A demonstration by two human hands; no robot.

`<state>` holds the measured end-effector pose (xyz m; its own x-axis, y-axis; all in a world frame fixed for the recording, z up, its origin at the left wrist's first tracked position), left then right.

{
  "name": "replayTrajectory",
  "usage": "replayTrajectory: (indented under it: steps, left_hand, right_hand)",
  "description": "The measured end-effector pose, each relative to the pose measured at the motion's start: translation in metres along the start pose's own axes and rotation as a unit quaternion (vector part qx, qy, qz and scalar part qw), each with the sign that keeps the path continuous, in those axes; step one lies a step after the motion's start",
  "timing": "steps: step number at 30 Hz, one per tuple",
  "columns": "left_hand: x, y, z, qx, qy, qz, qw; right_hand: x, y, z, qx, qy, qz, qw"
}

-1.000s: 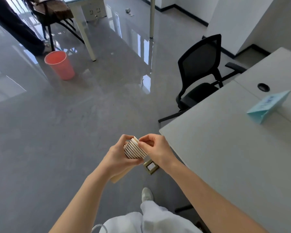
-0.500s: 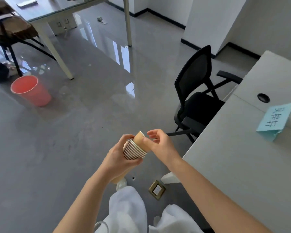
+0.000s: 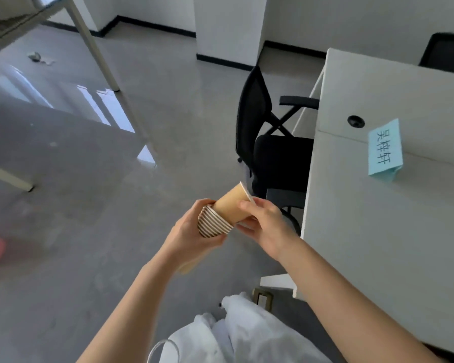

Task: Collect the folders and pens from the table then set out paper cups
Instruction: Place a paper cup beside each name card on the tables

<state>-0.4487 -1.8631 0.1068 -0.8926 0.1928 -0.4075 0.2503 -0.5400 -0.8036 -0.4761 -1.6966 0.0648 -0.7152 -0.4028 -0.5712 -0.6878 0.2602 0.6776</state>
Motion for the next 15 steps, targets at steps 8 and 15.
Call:
replayTrajectory:
  steps: [8,15]
  left_hand:
    - [0.109,-0.046,0.009,0.001,0.038,-0.016,0.999]
    - [0.187,-0.092,0.016,0.003,0.038,-0.024,0.999]
  right_hand:
    - [0.021,0.092,0.15,0.059,-0.237,0.096,0.965]
    - [0.026,0.139,0.259,-0.047,-0.416,0.068,0.906]
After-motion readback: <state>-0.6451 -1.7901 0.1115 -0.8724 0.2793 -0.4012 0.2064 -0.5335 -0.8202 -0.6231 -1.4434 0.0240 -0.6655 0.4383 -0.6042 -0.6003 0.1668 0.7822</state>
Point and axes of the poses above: each hand's wrist, its own x-axis towards the middle knuckle, its own z-axis out of the back of the hand, y = z × x, the point moved 10 cm from there along x, towards the middle knuckle, and after that the axes turned 15 degrees about y, right-handed, at the moved point
